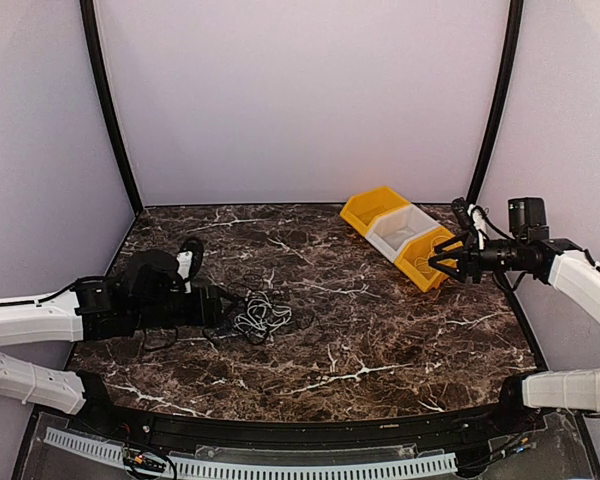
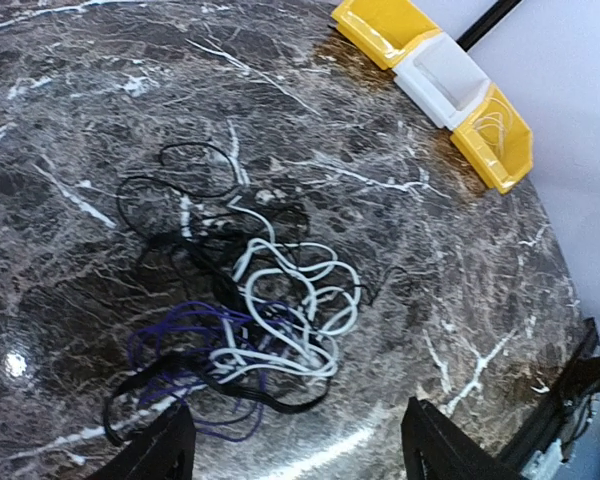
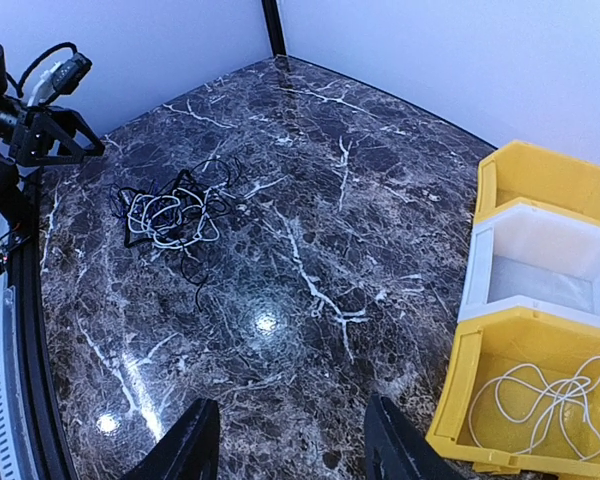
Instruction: Untangle the cables
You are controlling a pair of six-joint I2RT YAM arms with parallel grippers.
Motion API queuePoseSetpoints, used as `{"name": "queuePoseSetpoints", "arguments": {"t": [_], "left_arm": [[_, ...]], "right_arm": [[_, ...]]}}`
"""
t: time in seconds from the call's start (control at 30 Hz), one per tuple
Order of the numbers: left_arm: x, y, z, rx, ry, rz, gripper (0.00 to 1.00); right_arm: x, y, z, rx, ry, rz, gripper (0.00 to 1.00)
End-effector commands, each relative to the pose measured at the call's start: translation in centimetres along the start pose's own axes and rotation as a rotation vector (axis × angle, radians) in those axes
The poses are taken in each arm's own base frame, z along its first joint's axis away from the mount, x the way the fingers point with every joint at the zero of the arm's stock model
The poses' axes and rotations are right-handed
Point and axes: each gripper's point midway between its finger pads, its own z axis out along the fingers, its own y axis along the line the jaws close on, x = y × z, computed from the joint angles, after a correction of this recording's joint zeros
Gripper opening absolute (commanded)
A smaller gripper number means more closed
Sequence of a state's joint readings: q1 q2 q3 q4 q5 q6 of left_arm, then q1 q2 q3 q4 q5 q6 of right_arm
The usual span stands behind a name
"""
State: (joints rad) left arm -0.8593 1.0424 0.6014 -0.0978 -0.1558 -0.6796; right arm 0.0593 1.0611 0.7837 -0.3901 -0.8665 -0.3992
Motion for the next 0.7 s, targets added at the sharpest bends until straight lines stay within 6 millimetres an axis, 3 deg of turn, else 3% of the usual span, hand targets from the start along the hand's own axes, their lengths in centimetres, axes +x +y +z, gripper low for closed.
{"name": "queuePoseSetpoints", "arguments": {"t": [0.0,0.1,0.23,0.37,0.43,0.47,0.5,0.53,0.57,0.67], "left_arm": [[-2.2,-4.3,-2.6,0.195,-0.006,-0.100,0.74],[-4.3,-4.2,-3.4,0.153,-0.071,-0.092,0.75],[-4.5,-3.5,-2.0,0.062,-0.045,-0.007,0.74],[-4.6,-3.0,1.3,-0.021,0.004,0.074,0.72],[-4.2,-2.6,4.1,-0.040,0.057,0.091,0.71],[-5.4,-2.4,4.7,-0.033,0.040,0.081,0.71],[-4.6,-2.3,5.9,-0.015,0.084,0.075,0.70],[-5.7,-1.7,6.5,-0.011,0.066,0.060,0.70],[-5.2,-1.6,7.4,0.010,0.100,0.051,0.69],[-6.7,-0.3,8.6,0.017,0.073,0.030,0.69]], "right_arm": [[-0.8,1.4,0.2,-0.063,-0.054,-0.030,0.50],[-0.9,1.7,1.5,-0.068,-0.022,-0.067,0.47],[-1.3,3.3,4.7,-0.111,0.092,-0.204,0.42],[-2.2,5.2,7.8,-0.169,0.151,-0.324,0.29],[-2.5,6.2,9.6,-0.196,0.169,-0.374,0.24],[-2.4,6.7,10.7,-0.211,0.184,-0.394,0.23],[-2.4,7.3,11.7,-0.229,0.200,-0.415,0.22],[-2.0,7.8,12.9,-0.246,0.225,-0.435,0.21],[-1.7,8.4,14.2,-0.263,0.251,-0.454,0.20],[-1.2,10.4,17.3,-0.314,0.307,-0.506,0.19]]}}
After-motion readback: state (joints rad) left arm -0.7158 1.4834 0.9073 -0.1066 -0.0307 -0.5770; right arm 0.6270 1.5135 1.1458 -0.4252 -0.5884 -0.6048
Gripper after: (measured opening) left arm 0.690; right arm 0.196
